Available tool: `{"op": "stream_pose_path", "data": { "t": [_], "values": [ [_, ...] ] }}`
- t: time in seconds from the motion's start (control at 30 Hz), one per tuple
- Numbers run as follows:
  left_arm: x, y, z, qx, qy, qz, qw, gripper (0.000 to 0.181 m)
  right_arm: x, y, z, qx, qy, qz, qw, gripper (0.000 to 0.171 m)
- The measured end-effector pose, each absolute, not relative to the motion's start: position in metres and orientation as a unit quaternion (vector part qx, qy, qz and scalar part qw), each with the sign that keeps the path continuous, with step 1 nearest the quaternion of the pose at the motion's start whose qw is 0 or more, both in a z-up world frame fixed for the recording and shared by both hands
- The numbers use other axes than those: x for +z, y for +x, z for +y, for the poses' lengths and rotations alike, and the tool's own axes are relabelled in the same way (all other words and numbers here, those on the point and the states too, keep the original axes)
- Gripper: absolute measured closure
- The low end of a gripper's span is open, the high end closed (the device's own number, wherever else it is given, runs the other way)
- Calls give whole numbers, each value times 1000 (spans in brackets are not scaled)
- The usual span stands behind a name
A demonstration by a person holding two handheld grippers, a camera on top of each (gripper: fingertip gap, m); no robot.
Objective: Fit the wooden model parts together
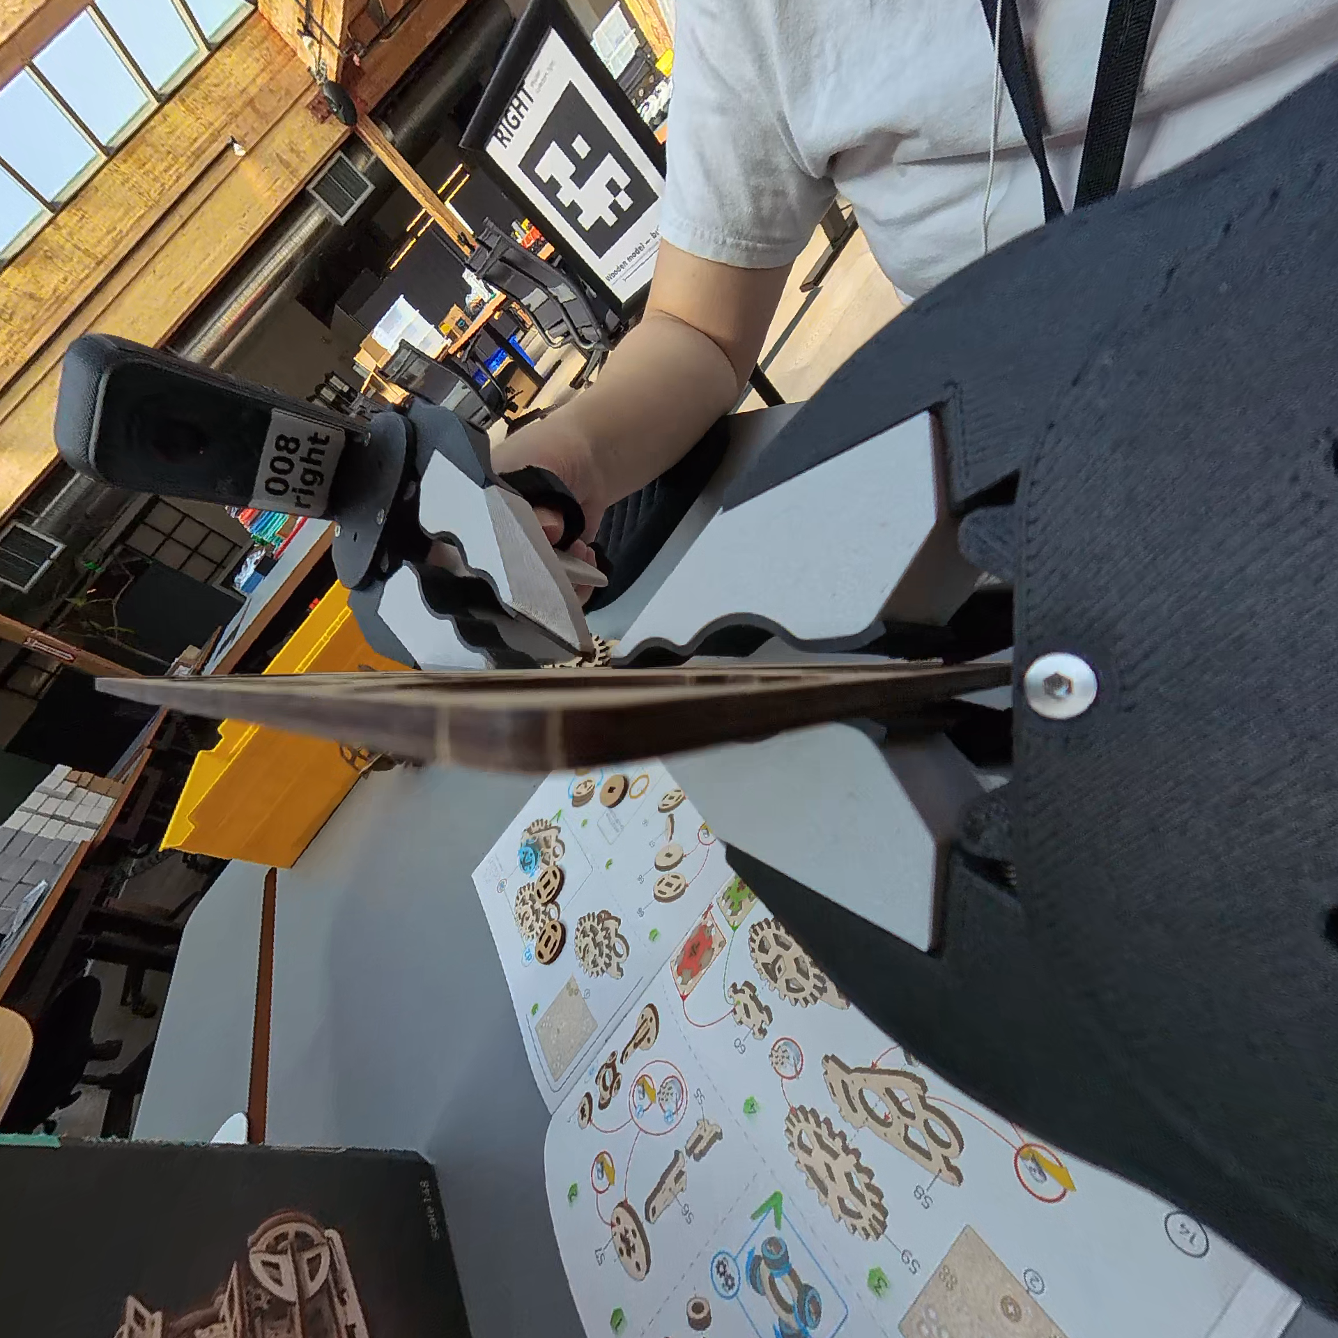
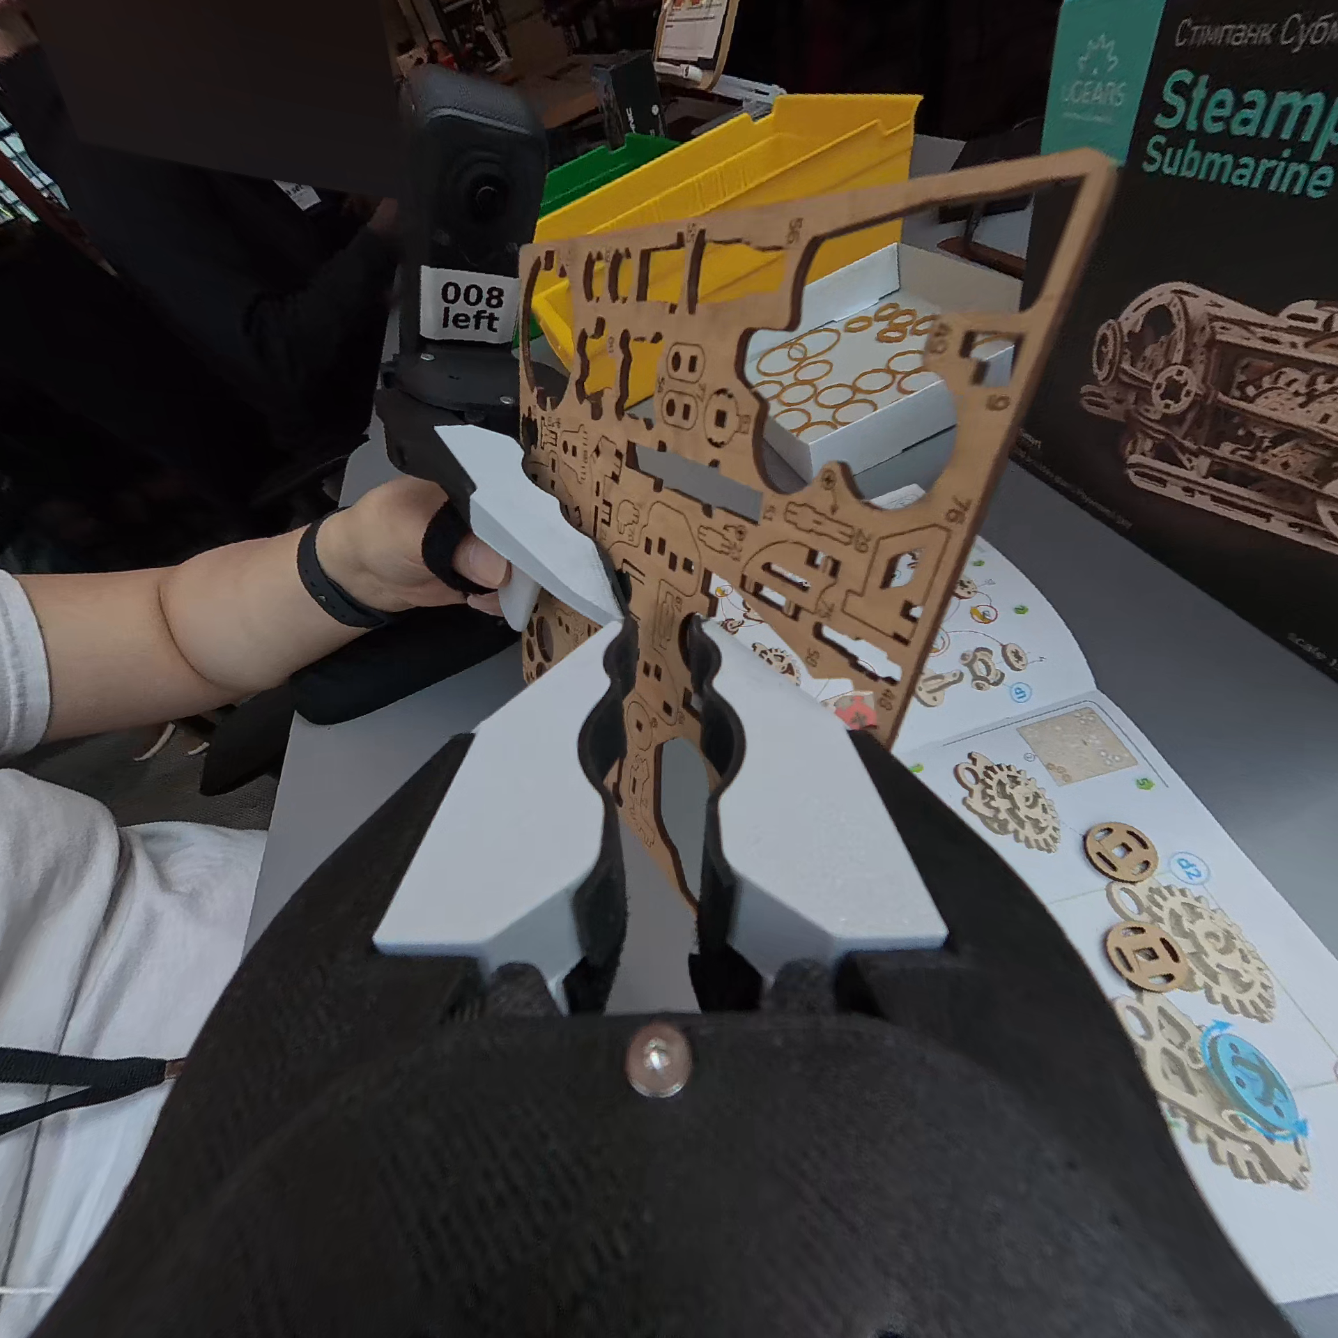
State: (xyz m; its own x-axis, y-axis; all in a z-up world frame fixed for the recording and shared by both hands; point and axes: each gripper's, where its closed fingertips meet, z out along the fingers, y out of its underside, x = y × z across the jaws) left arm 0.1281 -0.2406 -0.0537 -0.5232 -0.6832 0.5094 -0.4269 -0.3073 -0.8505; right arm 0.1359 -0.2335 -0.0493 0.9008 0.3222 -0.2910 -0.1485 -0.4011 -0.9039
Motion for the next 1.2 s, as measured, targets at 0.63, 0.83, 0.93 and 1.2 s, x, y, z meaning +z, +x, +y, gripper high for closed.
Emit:
{"op": "stream_pose_path", "data": {
  "t": [0.63, 0.83, 0.93, 1.2],
  "values": [
    [-53, 129, -242, -653, -480, 577, 101, 180, -46, 140, -235, 290, -796, 10, 531, 162],
    [-52, 131, -241, -654, -483, 571, 113, 180, -44, 148, -234, 250, -803, 34, 539, 161],
    [-49, 130, -242, -658, -481, 568, 114, 181, -40, 154, -235, 218, -807, 33, 549, 159],
    [-51, 130, -243, -657, -481, 571, 109, 180, -40, 147, -237, 270, -795, 28, 542, 164]
  ]
}}
